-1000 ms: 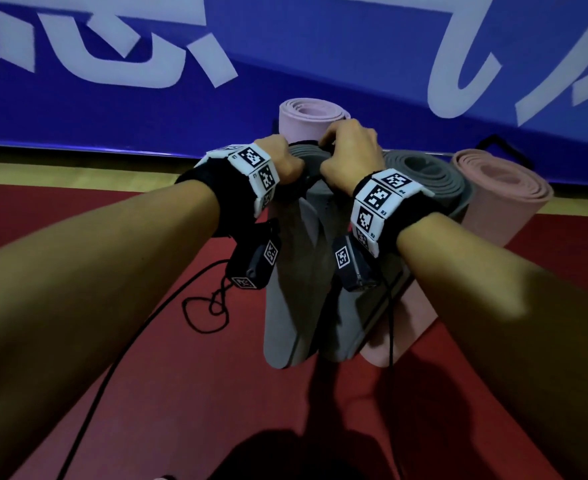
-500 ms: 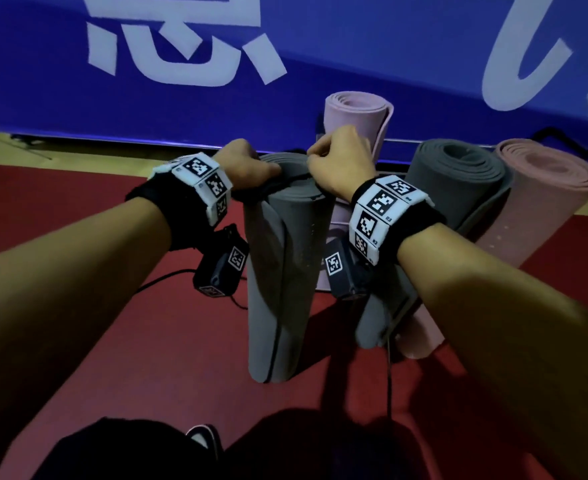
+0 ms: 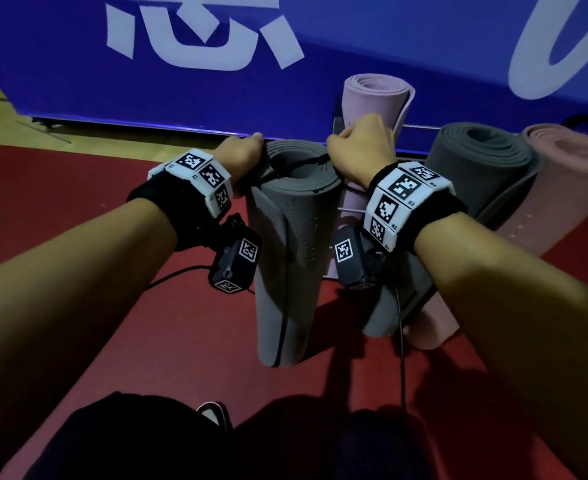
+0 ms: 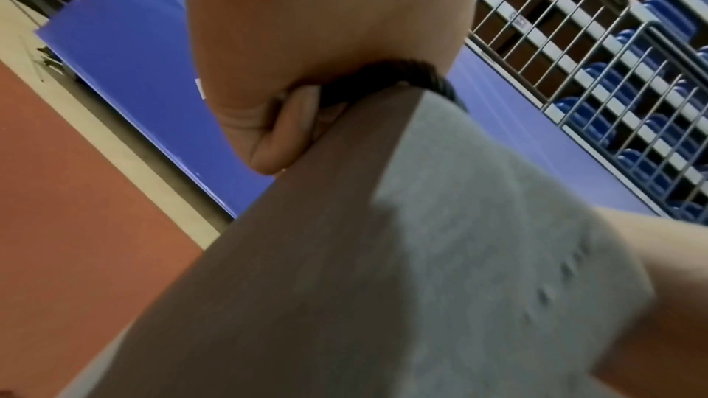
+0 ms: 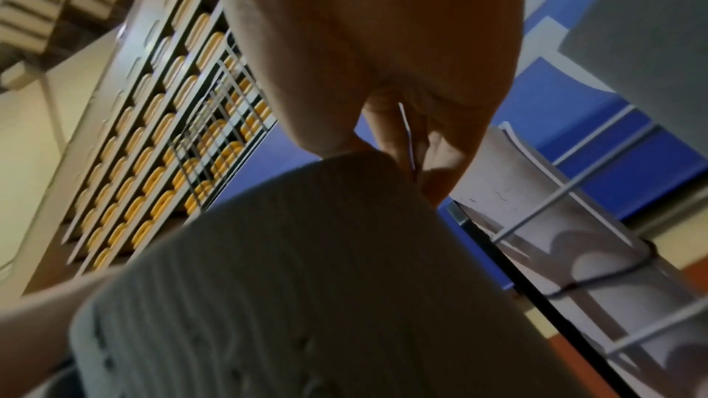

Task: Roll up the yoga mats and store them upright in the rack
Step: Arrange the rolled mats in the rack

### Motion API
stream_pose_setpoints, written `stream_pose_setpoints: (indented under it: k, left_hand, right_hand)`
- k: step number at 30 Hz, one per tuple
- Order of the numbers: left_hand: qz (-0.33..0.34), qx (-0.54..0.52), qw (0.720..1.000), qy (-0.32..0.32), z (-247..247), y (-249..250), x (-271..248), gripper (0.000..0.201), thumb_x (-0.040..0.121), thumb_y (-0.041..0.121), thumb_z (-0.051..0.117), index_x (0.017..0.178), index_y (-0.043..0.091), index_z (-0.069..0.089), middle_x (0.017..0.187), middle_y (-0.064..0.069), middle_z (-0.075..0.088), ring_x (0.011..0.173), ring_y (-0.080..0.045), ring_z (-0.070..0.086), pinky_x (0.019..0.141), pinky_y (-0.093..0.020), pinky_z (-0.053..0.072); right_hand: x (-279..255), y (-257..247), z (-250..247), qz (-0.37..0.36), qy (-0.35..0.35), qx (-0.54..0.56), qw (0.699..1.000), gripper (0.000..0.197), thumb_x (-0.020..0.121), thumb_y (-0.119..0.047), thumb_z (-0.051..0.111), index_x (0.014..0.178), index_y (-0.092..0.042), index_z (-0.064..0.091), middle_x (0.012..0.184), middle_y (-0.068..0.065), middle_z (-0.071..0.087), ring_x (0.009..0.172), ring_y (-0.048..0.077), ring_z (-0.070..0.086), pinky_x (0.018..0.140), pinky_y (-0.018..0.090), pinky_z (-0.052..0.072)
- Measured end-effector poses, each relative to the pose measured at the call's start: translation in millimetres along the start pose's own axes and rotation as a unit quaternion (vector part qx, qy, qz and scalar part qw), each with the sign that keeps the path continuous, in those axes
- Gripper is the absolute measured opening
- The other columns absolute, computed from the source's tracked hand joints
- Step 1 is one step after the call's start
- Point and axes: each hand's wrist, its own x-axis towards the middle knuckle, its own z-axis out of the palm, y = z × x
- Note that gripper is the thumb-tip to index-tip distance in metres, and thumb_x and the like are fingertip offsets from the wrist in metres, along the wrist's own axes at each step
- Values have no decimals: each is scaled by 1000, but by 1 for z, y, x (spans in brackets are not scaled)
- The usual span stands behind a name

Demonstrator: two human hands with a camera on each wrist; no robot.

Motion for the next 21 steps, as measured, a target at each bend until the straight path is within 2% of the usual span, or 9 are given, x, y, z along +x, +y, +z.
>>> stream_pose_setpoints:
  k: [3,5,8,12,14,16,17,19,21]
  left_hand:
    - [-13,-65,998,16,-5,-10,-1,56,98,45,42,132,3,57,135,-19,59,120,-38,59,100,-44,47]
    - [-7,-116,993,-2,-6,-15,-3,53,94,43,44,128,5,60,130,-14,62,110,-34,63,91,-41,50]
    - [-6,-147,989,26,-6,-22,-4,52,84,36,52,125,4,63,119,-14,68,88,-30,65,76,-35,52]
    - [18,-128,988,79,0,-34,10,61,66,43,51,108,2,68,108,-18,71,100,-38,68,95,-54,53]
    - [24,-127,987,94,1,-35,15,62,66,43,48,107,1,67,106,-16,71,99,-36,68,95,-53,53]
    - [16,-133,984,118,-2,-25,-7,63,68,44,46,110,2,66,110,-16,70,101,-36,67,96,-51,53]
    - [16,-128,983,133,-2,-23,-14,55,72,42,46,104,3,67,106,-15,70,98,-36,66,94,-49,54]
    - [23,-112,983,147,0,-23,-29,28,84,34,48,74,10,58,78,-6,61,77,-31,57,75,-43,50]
    - [27,-120,980,157,3,-25,-39,36,92,29,46,59,18,41,63,0,44,69,-25,44,65,-35,36]
  right_hand:
    - [-4,4,2,14,-19,32,999,31,92,-18,52,62,-10,49,59,4,45,62,23,48,63,30,38]
    - [-7,7,6,7,-1,62,998,28,94,-16,51,68,-9,59,63,4,49,68,21,51,66,29,39]
    - [-11,8,9,16,29,106,994,22,96,-15,55,91,-14,76,80,-4,64,79,12,58,70,20,42]
    - [-15,4,4,-11,35,104,994,28,94,-4,51,95,-15,77,79,-11,58,77,5,55,76,22,48]
    - [-16,3,2,-18,26,93,995,29,95,-4,47,90,-11,74,78,-7,60,72,5,54,73,27,50]
    - [-15,5,2,0,29,109,994,26,93,-10,51,79,-3,72,72,4,64,68,15,59,71,34,55]
    - [-14,7,3,14,32,117,993,28,93,-13,54,70,-3,67,64,5,58,62,16,56,65,33,54]
    - [-16,9,6,46,40,123,990,38,92,-23,60,56,-12,54,53,0,46,50,12,47,55,24,45]
    - [-18,8,8,70,42,152,985,40,91,-34,64,56,-18,51,53,-2,47,54,13,50,59,24,45]
